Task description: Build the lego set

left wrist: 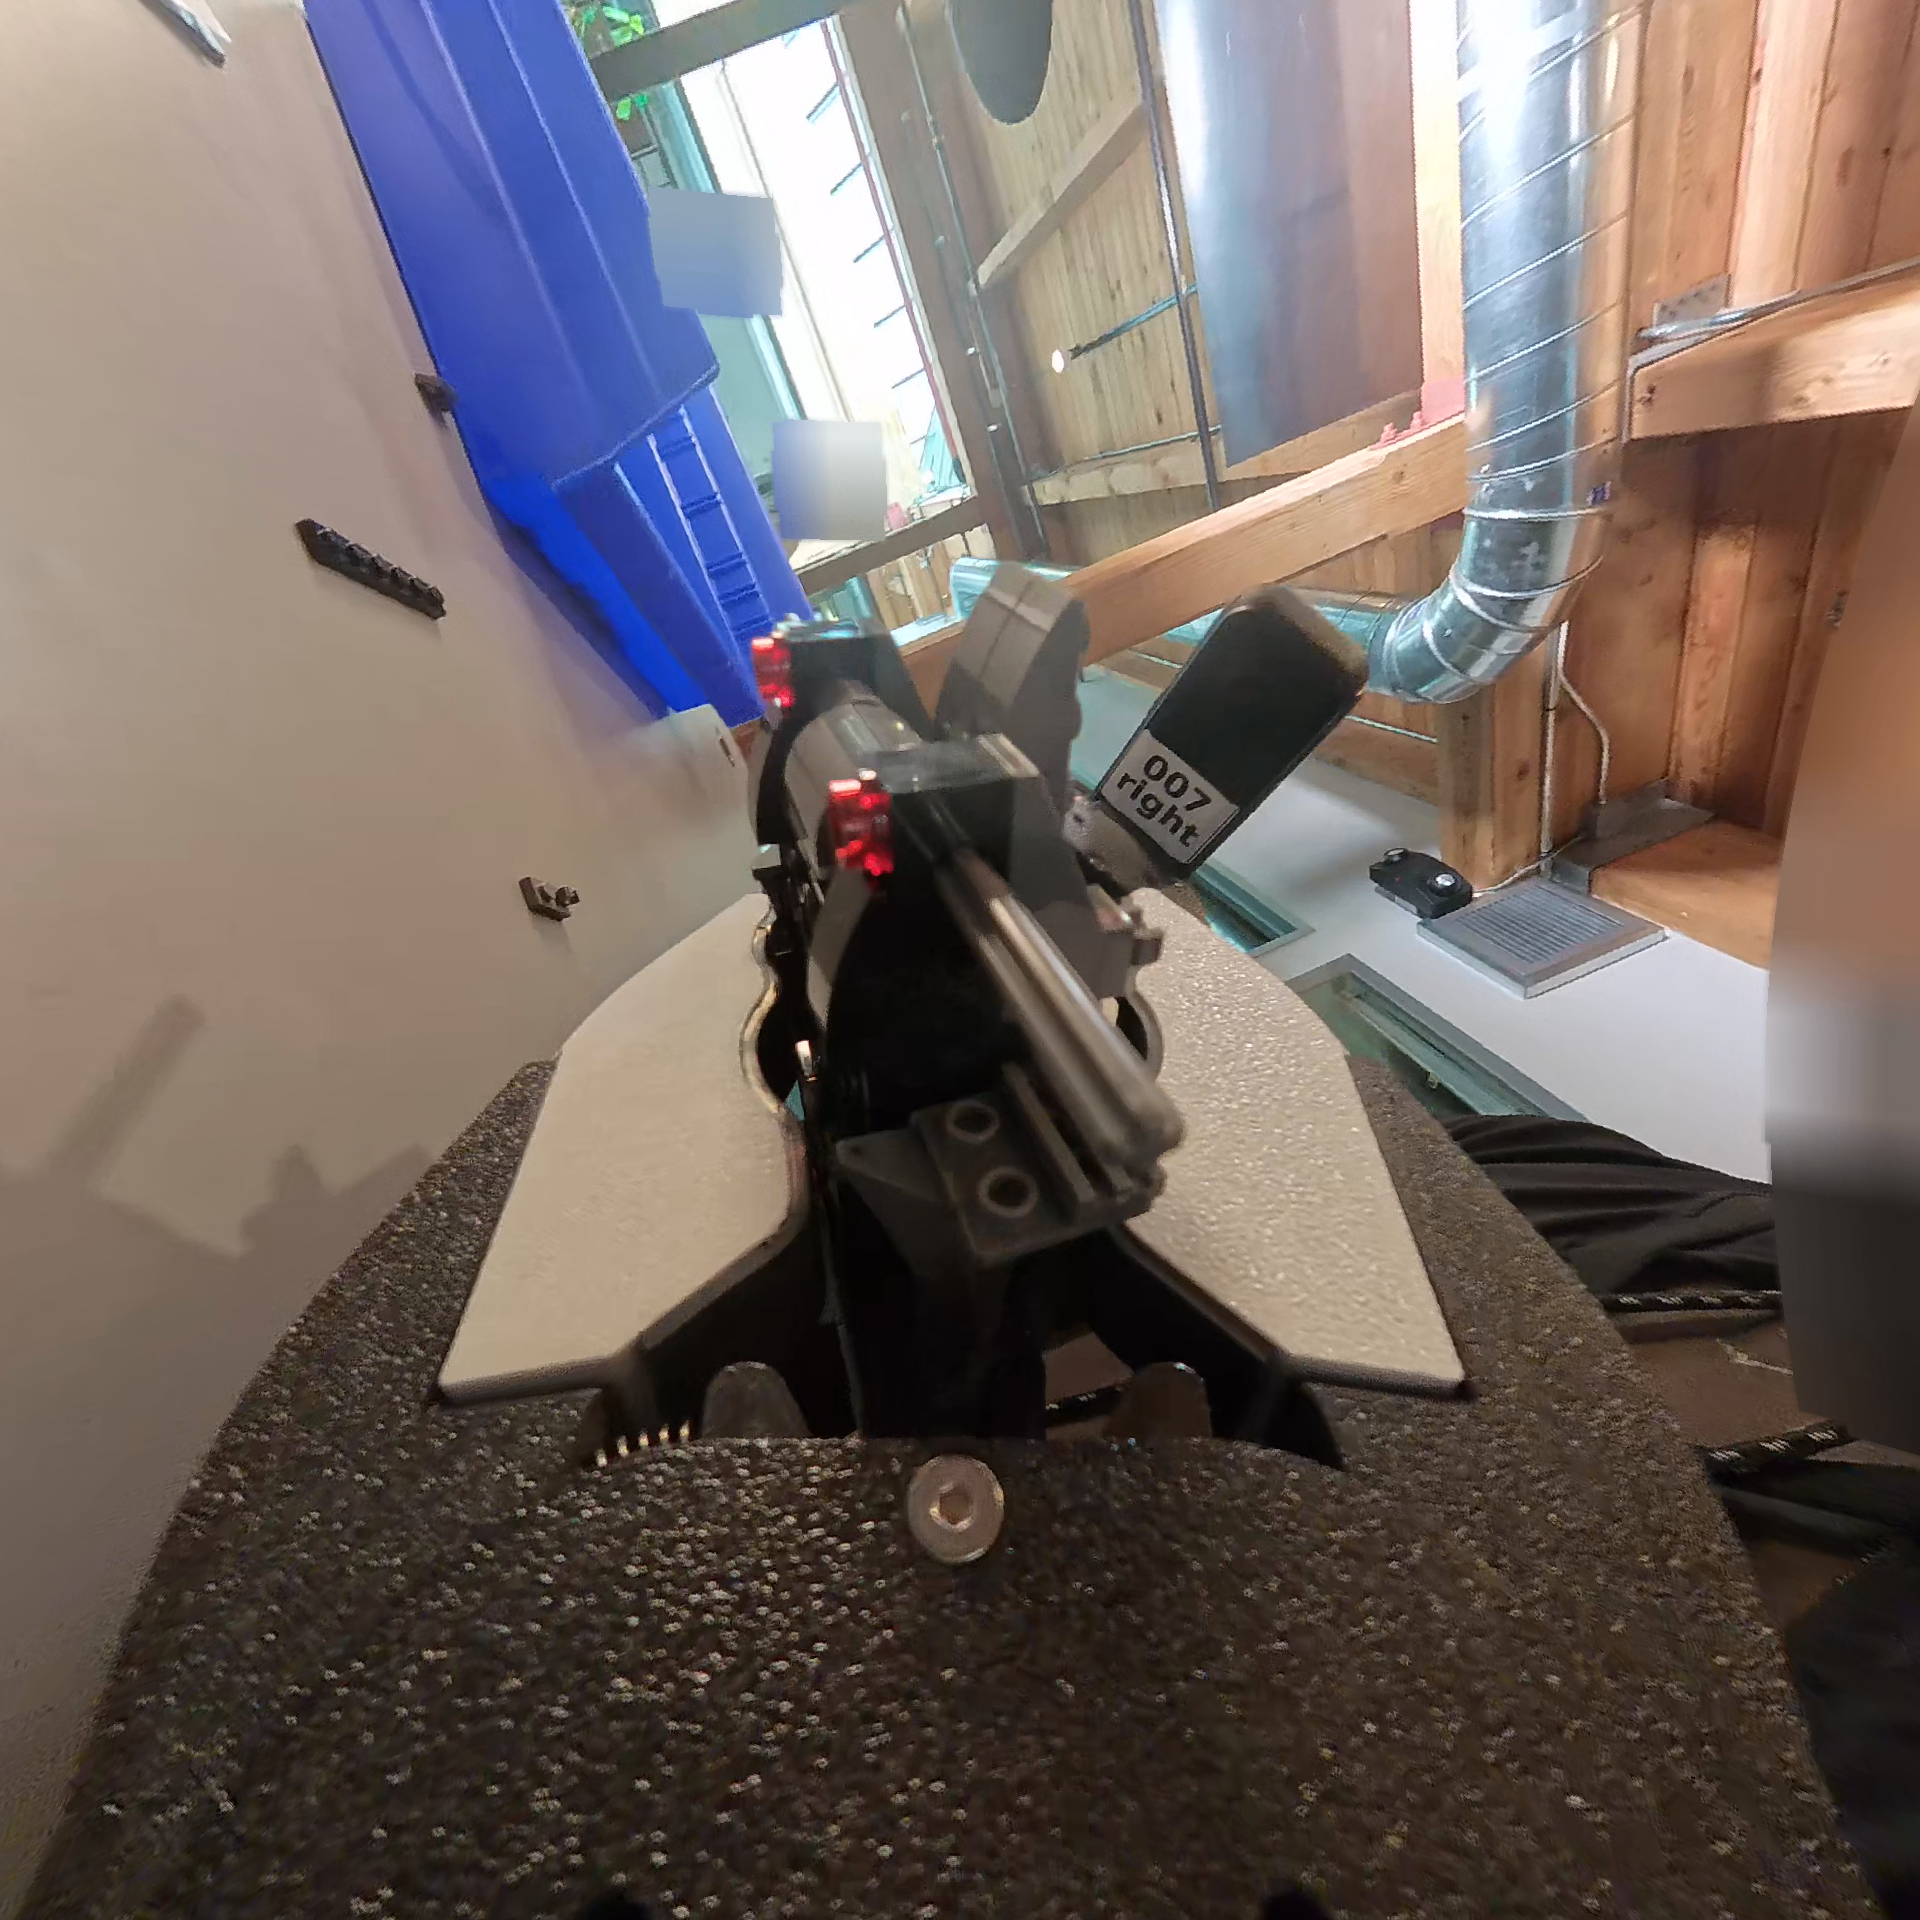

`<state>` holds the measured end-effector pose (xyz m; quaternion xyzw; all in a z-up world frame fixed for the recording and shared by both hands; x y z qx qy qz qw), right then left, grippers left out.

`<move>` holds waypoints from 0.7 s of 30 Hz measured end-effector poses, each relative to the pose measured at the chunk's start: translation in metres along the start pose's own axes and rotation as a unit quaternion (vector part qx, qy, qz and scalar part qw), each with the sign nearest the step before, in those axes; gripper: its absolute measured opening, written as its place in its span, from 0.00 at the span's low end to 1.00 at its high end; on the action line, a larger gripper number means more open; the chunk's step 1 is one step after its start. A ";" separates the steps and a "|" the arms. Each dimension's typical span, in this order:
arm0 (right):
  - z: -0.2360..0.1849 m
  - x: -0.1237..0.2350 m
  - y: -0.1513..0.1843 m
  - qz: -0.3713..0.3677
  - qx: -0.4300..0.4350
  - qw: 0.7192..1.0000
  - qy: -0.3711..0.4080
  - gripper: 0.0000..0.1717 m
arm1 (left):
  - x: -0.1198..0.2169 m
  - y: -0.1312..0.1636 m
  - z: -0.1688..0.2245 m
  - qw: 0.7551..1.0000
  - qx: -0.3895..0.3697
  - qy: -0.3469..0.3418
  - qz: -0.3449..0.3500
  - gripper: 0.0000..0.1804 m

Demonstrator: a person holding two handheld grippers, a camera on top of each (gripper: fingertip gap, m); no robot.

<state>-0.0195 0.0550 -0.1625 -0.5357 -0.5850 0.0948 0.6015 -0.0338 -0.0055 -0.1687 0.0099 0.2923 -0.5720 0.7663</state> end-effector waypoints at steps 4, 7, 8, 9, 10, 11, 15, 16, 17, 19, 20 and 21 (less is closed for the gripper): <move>-0.007 -0.009 0.000 -0.018 -0.033 0.999 -0.036 0.22 | 0.001 -0.002 0.004 0.999 0.011 0.038 0.023 0.33; -0.011 -0.013 0.000 -0.023 -0.052 0.997 -0.058 0.22 | 0.000 -0.001 0.007 0.998 0.010 0.052 0.022 0.33; -0.012 -0.014 0.000 -0.025 -0.055 0.996 -0.063 0.22 | 0.000 -0.001 0.007 0.998 0.007 0.051 0.020 0.33; -0.013 -0.014 -0.001 -0.025 -0.057 0.996 -0.068 0.21 | 0.000 0.000 0.007 0.999 0.005 0.050 0.019 0.33; -0.015 -0.014 -0.001 -0.023 -0.060 0.995 -0.075 0.19 | 0.000 0.000 0.008 0.999 0.003 0.051 0.018 0.33; -0.015 -0.014 -0.001 -0.023 -0.063 0.995 -0.079 0.18 | -0.001 0.000 0.008 0.999 0.001 0.052 0.015 0.33; -0.014 -0.013 -0.001 -0.019 -0.070 0.994 -0.085 0.15 | -0.002 0.002 0.011 0.998 -0.010 0.056 0.004 0.34; -0.014 -0.012 -0.001 -0.019 -0.070 0.994 -0.087 0.15 | -0.002 0.002 0.012 0.998 -0.011 0.059 0.003 0.34; -0.014 -0.012 -0.001 -0.018 -0.072 0.993 -0.088 0.15 | -0.002 0.002 0.013 0.998 -0.011 0.061 0.002 0.35; -0.013 -0.011 -0.001 -0.019 -0.075 0.993 -0.088 0.15 | -0.002 0.002 0.013 0.998 -0.009 0.061 0.001 0.36; -0.013 -0.010 -0.001 -0.020 -0.077 0.993 -0.089 0.15 | -0.002 0.002 0.013 0.998 -0.008 0.061 -0.001 0.36; -0.013 -0.010 -0.001 -0.020 -0.077 0.993 -0.090 0.15 | -0.002 0.003 0.013 0.998 -0.009 0.061 -0.002 0.36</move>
Point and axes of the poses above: each gripper's, where its closed fingertips meet, x back along the fingers, y out of its underside, z = x × y across the jaws, the point moved 4 cm from there along x, back along the fingers, and after that the axes turned 14 degrees about y, right-handed, at the moved point
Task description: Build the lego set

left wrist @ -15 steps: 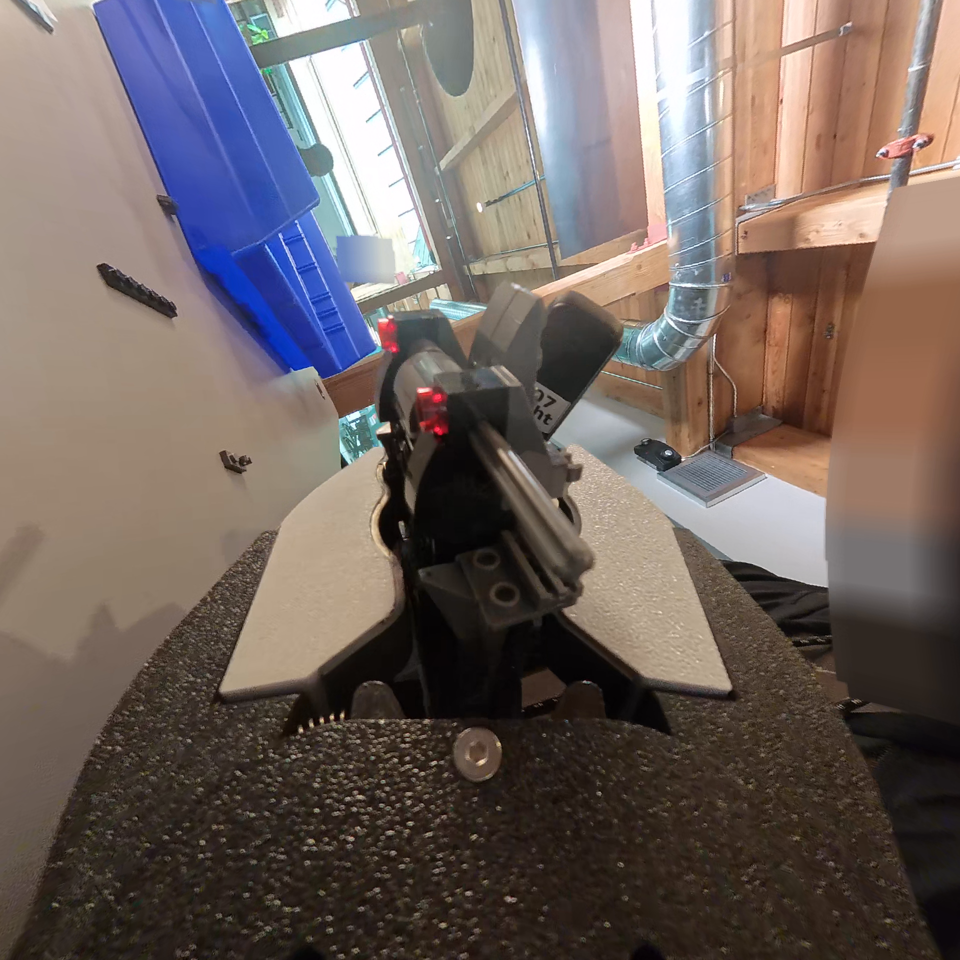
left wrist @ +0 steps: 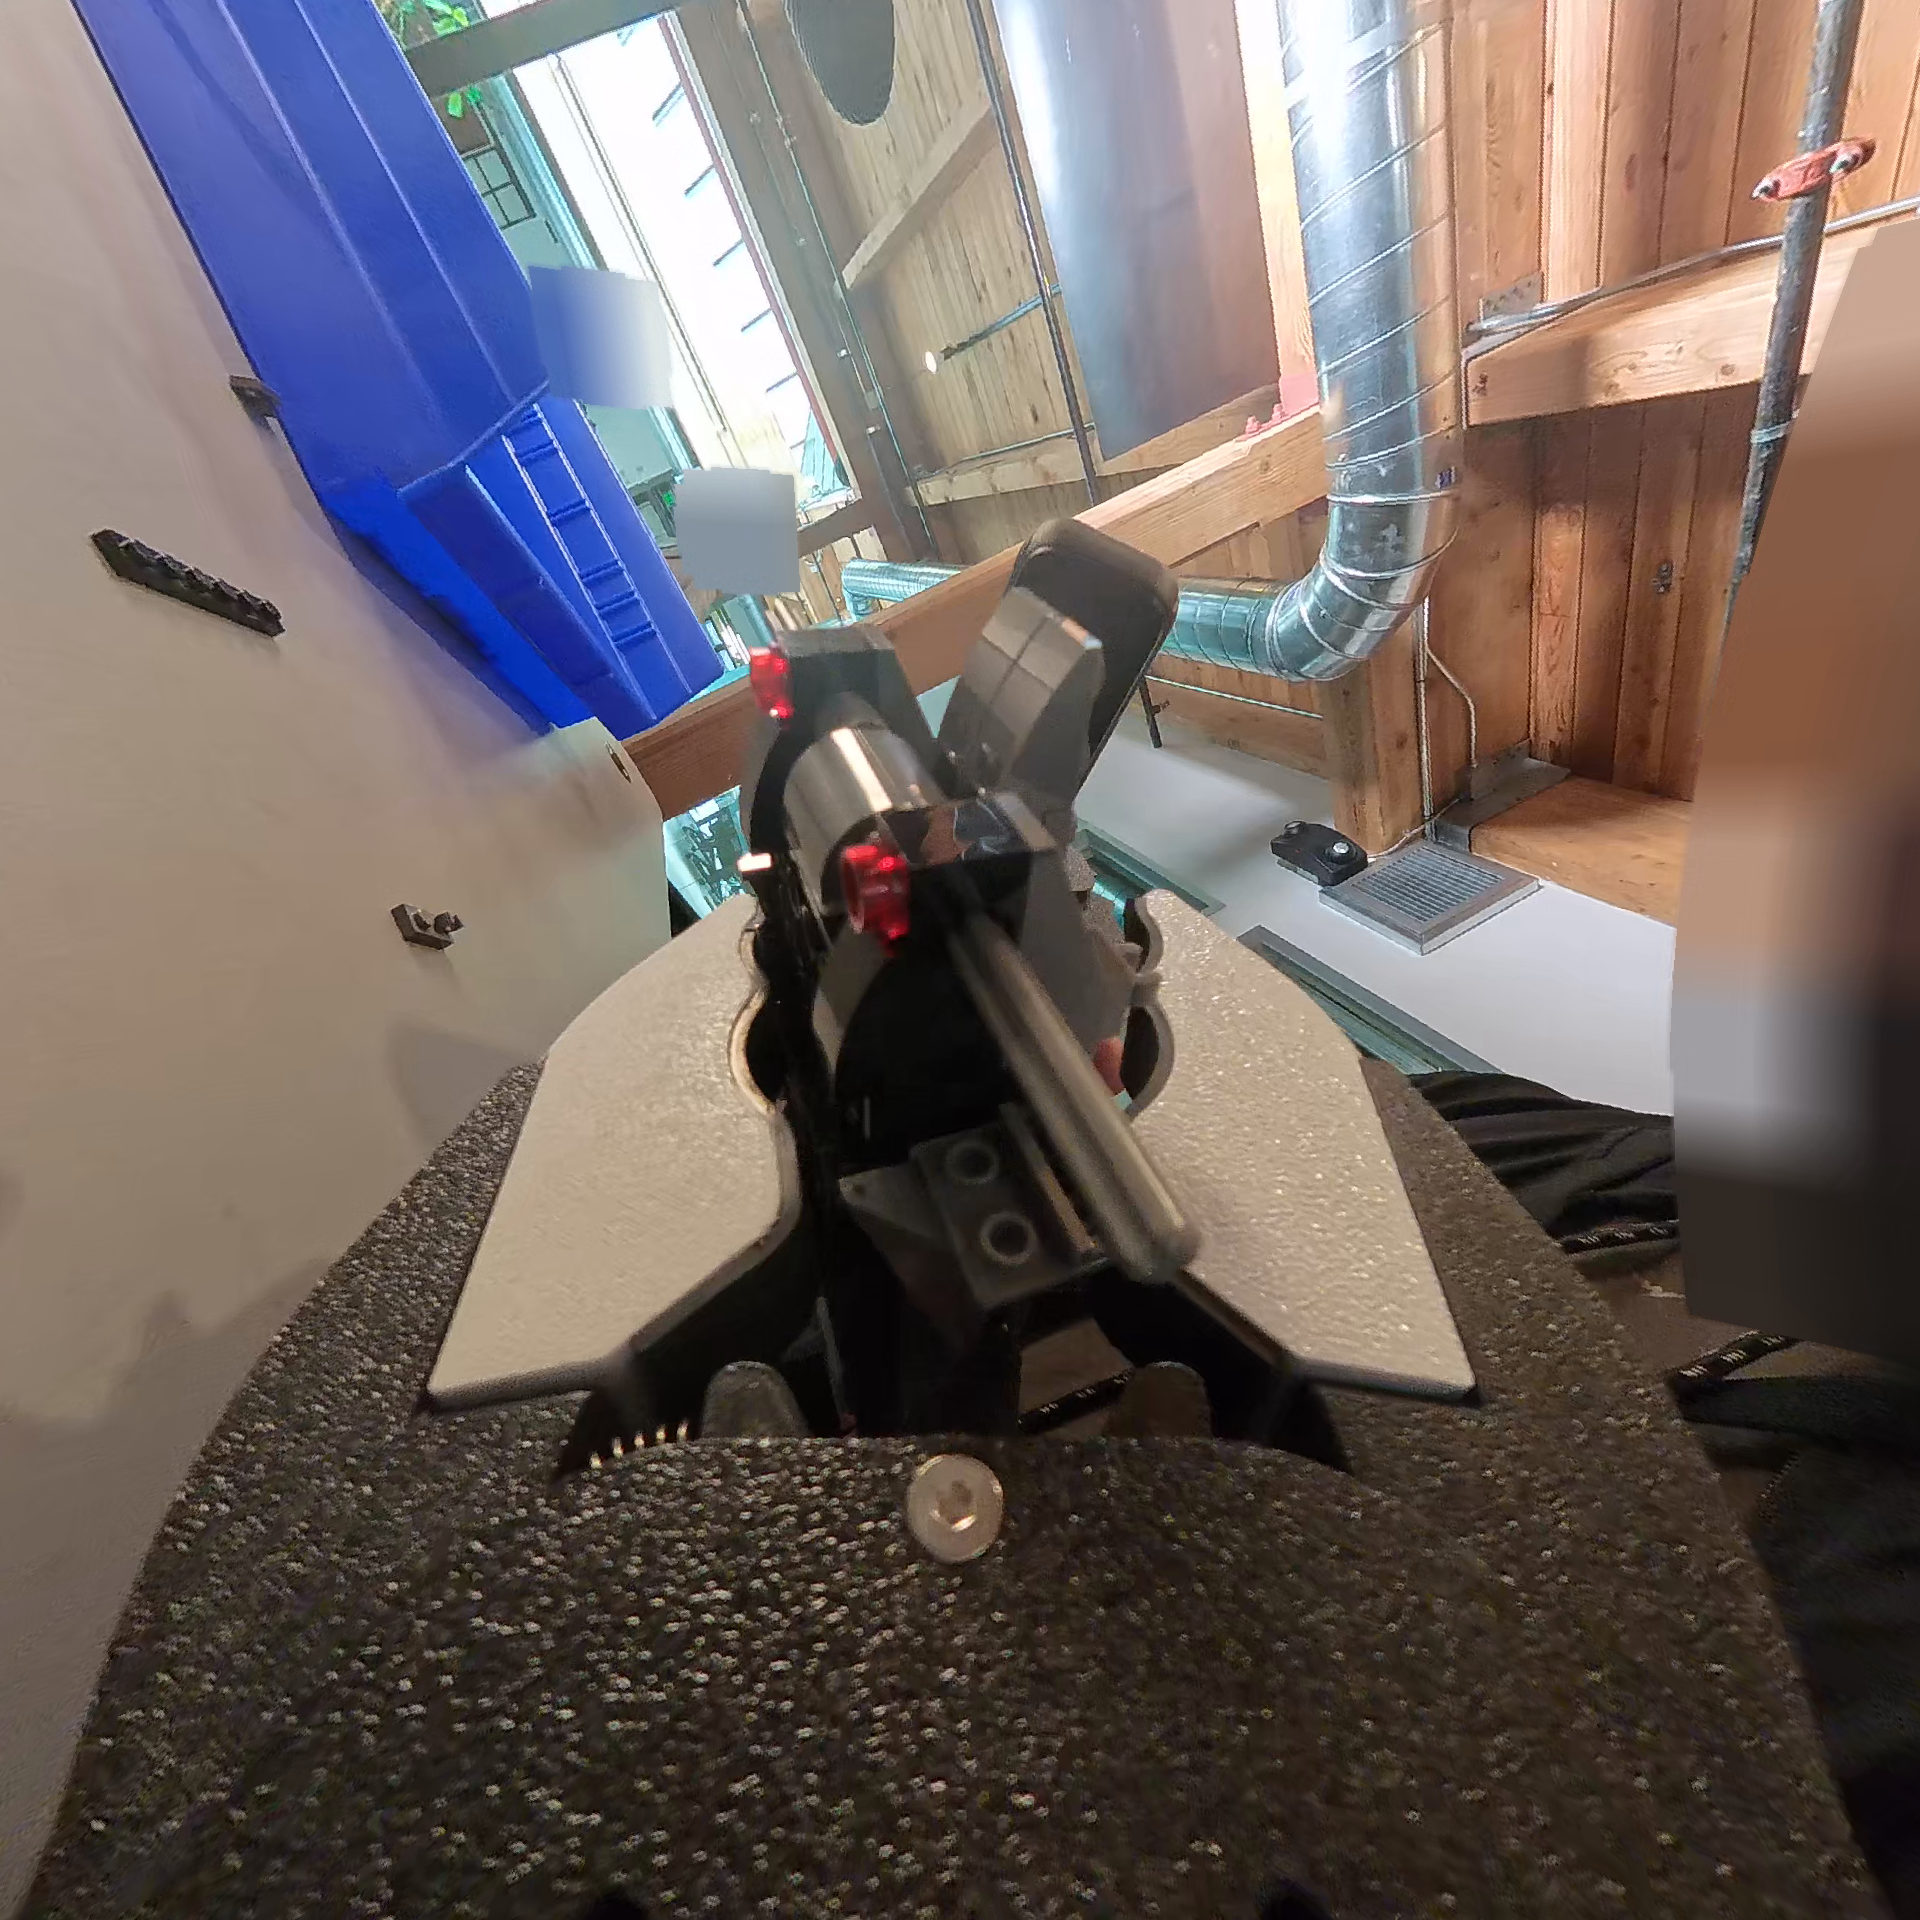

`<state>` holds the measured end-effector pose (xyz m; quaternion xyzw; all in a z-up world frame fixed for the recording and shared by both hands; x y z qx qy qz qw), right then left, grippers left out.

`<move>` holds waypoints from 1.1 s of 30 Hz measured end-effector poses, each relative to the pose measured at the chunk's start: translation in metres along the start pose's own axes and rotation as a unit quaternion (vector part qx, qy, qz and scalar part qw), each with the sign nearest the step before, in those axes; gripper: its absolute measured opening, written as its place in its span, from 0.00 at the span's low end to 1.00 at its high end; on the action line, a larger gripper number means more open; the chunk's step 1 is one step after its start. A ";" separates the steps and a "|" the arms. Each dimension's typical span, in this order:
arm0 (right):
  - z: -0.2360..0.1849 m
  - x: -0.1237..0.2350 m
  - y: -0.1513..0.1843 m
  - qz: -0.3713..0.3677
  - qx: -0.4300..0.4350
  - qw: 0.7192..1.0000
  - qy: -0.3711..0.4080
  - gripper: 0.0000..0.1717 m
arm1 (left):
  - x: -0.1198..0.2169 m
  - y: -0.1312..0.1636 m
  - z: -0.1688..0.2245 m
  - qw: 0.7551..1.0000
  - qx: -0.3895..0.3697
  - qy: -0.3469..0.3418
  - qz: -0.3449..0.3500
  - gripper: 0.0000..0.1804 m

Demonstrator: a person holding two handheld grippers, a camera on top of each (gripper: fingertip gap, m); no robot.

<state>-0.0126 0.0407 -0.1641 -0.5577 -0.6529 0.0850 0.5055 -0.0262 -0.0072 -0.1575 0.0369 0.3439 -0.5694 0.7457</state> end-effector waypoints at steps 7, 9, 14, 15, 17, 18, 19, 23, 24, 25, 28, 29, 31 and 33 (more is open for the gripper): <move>0.005 0.005 -0.001 0.000 0.010 1.000 0.028 0.14 | 0.003 0.000 -0.004 1.000 0.011 -0.022 0.011 0.33; 0.006 0.008 -0.001 0.001 0.010 0.999 0.033 0.14 | 0.008 -0.005 -0.006 0.999 0.017 -0.034 0.036 0.33; 0.008 0.010 0.000 0.005 0.002 0.999 0.032 0.14 | 0.015 -0.009 -0.010 0.996 0.015 -0.062 0.060 0.29; 0.008 0.010 0.001 0.004 -0.001 0.999 0.032 0.13 | 0.015 -0.009 -0.009 0.996 0.013 -0.063 0.060 0.29; 0.008 0.010 0.002 0.004 -0.005 0.999 0.031 0.13 | 0.015 -0.009 -0.010 0.996 0.011 -0.071 0.060 0.29; 0.008 0.010 0.002 0.004 -0.008 0.999 0.031 0.13 | 0.015 -0.009 -0.010 0.995 0.012 -0.073 0.061 0.29; 0.008 0.010 0.003 0.004 -0.010 0.999 0.030 0.14 | 0.015 -0.009 -0.011 0.995 0.013 -0.075 0.061 0.29; 0.010 0.010 0.005 0.003 -0.013 0.999 0.032 0.13 | 0.015 -0.007 -0.012 0.995 0.017 -0.079 0.061 0.27; 0.011 0.010 0.005 0.003 -0.013 0.999 0.034 0.13 | 0.015 -0.007 -0.011 0.995 0.017 -0.080 0.062 0.25; 0.012 0.010 0.005 0.005 -0.012 0.999 0.036 0.13 | 0.015 -0.007 -0.011 0.994 0.019 -0.082 0.065 0.25; 0.013 0.012 0.002 0.015 -0.006 0.999 0.045 0.13 | 0.016 -0.008 -0.012 0.993 0.034 -0.086 0.078 0.24; 0.014 0.013 0.002 0.017 -0.005 0.999 0.046 0.13 | 0.017 -0.008 -0.013 0.992 0.042 -0.084 0.084 0.24; 0.014 0.013 0.001 0.015 -0.004 0.999 0.048 0.13 | 0.018 -0.008 -0.014 0.991 0.055 -0.079 0.094 0.24; 0.015 0.013 0.002 0.007 0.001 0.999 0.052 0.14 | 0.019 -0.007 -0.015 0.990 0.059 -0.081 0.096 0.24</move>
Point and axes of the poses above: each gripper's, where its closed fingertips meet, x back along the fingers, y out of its underside, z = x × y across the jaws, the point moved 4 cm from there along x, back along the fingers, and after that the axes turned 14 degrees about y, right-handed, at the moved point
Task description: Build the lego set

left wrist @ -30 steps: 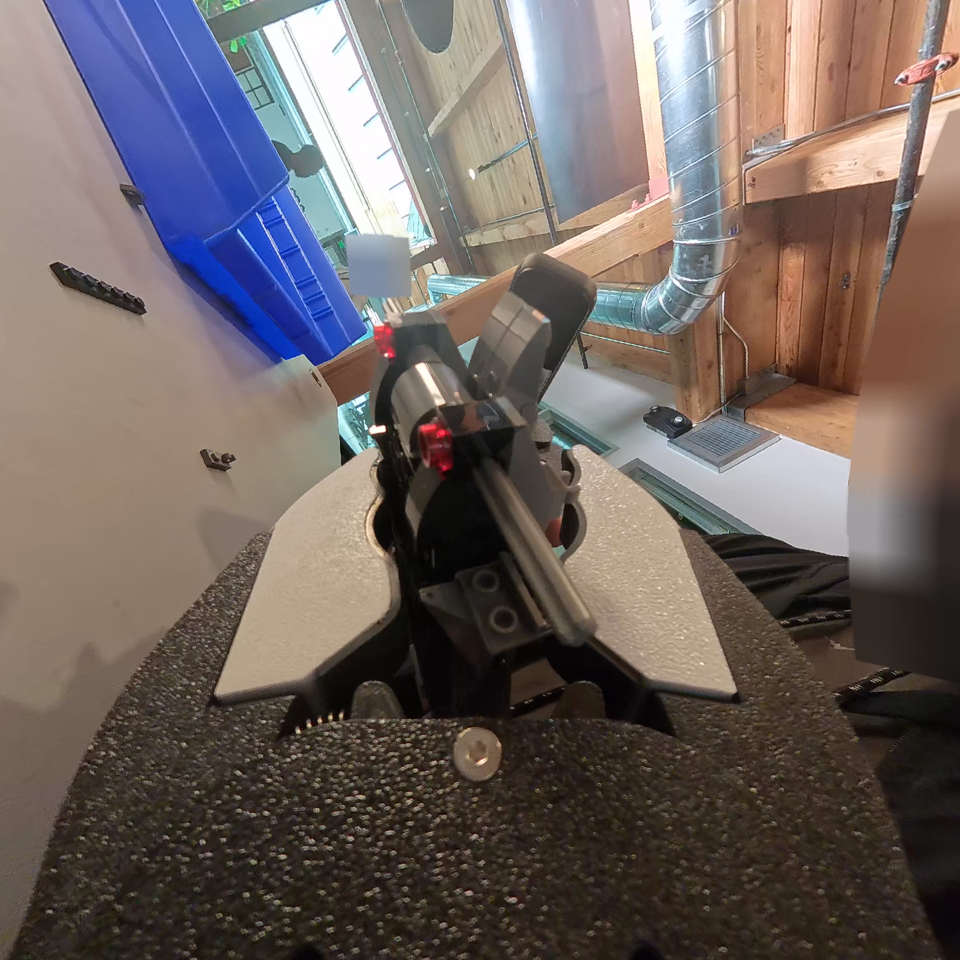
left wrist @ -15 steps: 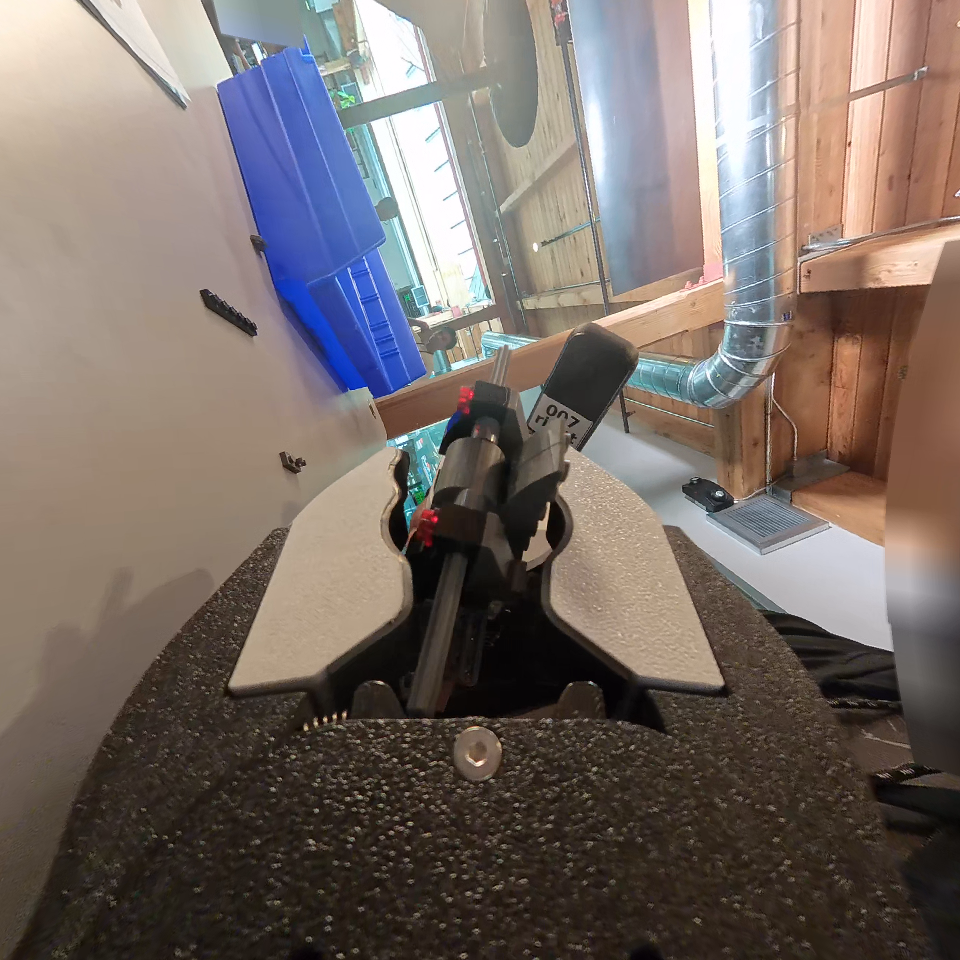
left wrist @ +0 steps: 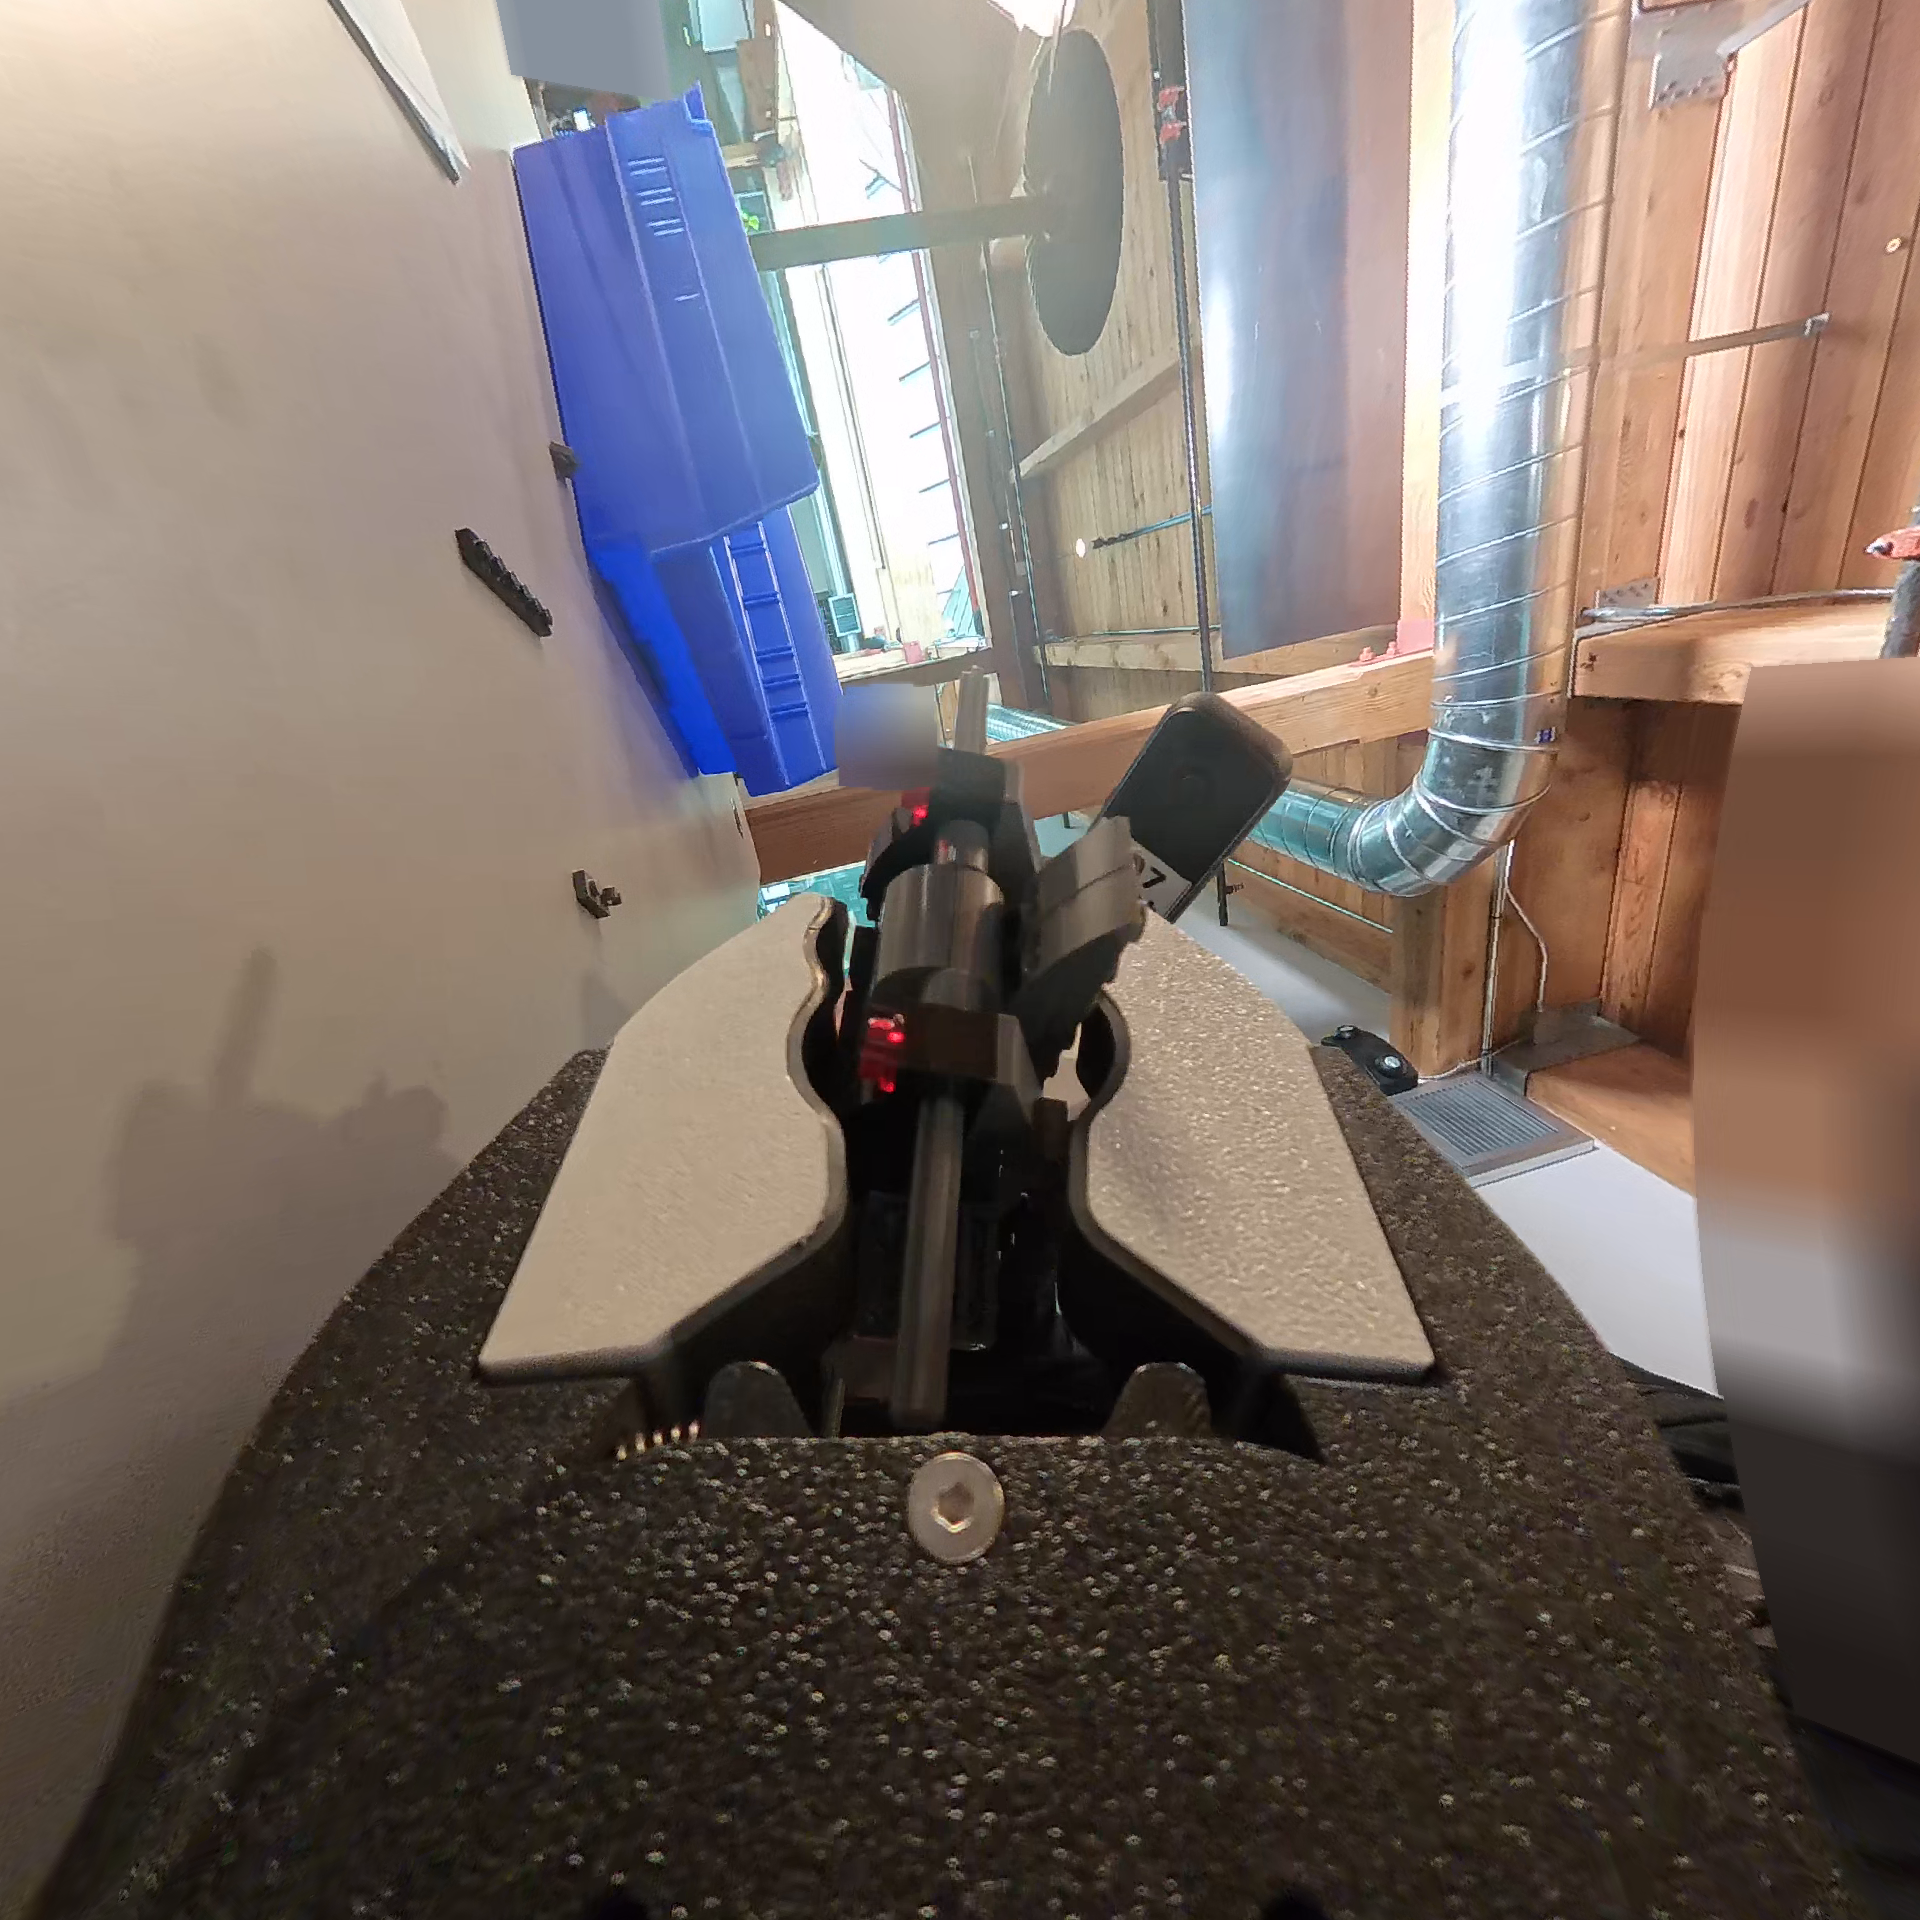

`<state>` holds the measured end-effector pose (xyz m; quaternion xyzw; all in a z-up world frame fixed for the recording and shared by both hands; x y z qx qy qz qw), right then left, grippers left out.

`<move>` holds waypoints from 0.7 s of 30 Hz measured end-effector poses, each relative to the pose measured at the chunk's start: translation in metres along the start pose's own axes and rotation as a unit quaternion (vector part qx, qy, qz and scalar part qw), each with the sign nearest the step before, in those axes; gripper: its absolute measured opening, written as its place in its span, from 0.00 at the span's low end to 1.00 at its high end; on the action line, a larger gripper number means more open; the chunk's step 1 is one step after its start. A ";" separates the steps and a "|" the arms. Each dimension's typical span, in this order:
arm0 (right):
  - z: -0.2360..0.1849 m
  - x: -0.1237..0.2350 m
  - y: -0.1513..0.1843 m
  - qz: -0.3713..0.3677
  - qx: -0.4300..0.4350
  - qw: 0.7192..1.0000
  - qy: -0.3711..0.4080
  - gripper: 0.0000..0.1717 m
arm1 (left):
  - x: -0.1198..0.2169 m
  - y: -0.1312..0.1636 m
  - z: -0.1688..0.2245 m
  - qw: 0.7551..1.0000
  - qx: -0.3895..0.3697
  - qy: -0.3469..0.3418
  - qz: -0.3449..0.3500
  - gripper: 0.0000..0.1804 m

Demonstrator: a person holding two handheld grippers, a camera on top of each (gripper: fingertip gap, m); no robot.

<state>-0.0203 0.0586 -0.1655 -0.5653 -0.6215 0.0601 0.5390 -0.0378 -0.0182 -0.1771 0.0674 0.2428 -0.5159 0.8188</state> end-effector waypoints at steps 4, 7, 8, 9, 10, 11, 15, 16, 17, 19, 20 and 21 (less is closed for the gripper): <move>-0.001 -0.002 0.003 -0.017 0.015 1.000 0.005 0.18 | -0.002 0.003 -0.001 1.000 -0.002 -0.003 -0.013 0.24; 0.000 -0.007 0.008 -0.037 0.021 0.999 0.002 0.15 | -0.006 0.007 0.001 0.999 -0.008 -0.003 -0.031 0.24; 0.001 -0.008 0.008 -0.041 0.019 0.999 0.003 0.14 | -0.006 0.007 0.000 0.999 -0.013 -0.010 -0.034 0.24; 0.002 -0.009 0.009 -0.042 0.016 0.999 0.006 0.14 | -0.006 0.007 0.000 0.999 -0.021 -0.015 -0.037 0.24; 0.002 -0.009 0.008 -0.040 0.011 0.999 0.006 0.14 | -0.007 0.007 0.001 0.999 -0.027 -0.018 -0.041 0.24; 0.002 -0.009 0.008 -0.039 0.005 0.999 0.001 0.14 | -0.007 0.006 0.001 0.998 -0.031 -0.019 -0.044 0.24; 0.001 -0.009 0.007 -0.026 -0.023 0.999 -0.016 0.14 | -0.008 0.006 0.003 0.997 -0.051 -0.030 -0.057 0.24; 0.002 -0.009 0.007 -0.024 -0.031 0.999 -0.021 0.14 | -0.008 0.006 0.003 0.996 -0.056 -0.035 -0.060 0.24; 0.002 -0.008 0.006 -0.021 -0.038 0.999 -0.026 0.14 | -0.008 0.006 0.004 0.995 -0.062 -0.038 -0.063 0.24; 0.003 -0.007 0.004 -0.012 -0.052 0.998 -0.034 0.14 | -0.009 0.005 0.004 0.994 -0.070 -0.043 -0.067 0.24; 0.003 -0.007 0.003 -0.007 -0.059 0.998 -0.036 0.14 | -0.009 0.005 0.005 0.994 -0.073 -0.043 -0.069 0.24; 0.003 -0.006 0.002 -0.002 -0.065 0.997 -0.039 0.14 | -0.009 0.005 0.005 0.994 -0.076 -0.041 -0.069 0.24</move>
Point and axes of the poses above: each gripper's, where its closed fingertips meet, x back along the fingers, y out of its underside, z = x × y across the jaws, the point moved 4 cm from there along x, back along the fingers, and after that the axes turned 14 degrees about y, right-handed, at the moved point
